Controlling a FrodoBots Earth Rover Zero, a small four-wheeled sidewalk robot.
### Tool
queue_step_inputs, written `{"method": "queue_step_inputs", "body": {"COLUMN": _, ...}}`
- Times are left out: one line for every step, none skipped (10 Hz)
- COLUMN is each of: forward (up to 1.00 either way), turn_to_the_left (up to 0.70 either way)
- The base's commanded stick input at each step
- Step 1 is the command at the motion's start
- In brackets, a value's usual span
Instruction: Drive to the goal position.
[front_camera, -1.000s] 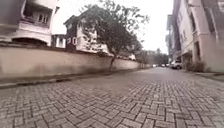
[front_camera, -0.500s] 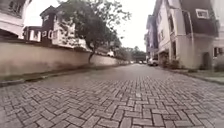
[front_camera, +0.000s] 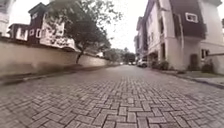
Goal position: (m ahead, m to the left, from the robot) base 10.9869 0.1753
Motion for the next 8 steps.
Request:
{"method": "queue_step_inputs", "body": {"forward": 0.5, "turn_to_the_left": 0.0}}
{"method": "queue_step_inputs", "body": {"forward": 0.5, "turn_to_the_left": 0.0}}
{"method": "queue_step_inputs", "body": {"forward": 0.5, "turn_to_the_left": 0.0}}
{"method": "queue_step_inputs", "body": {"forward": 0.5, "turn_to_the_left": 0.0}}
{"method": "queue_step_inputs", "body": {"forward": 0.5, "turn_to_the_left": 0.0}}
{"method": "queue_step_inputs", "body": {"forward": 0.5, "turn_to_the_left": 0.0}}
{"method": "queue_step_inputs", "body": {"forward": 0.5, "turn_to_the_left": 0.0}}
{"method": "queue_step_inputs", "body": {"forward": 0.5, "turn_to_the_left": 0.0}}
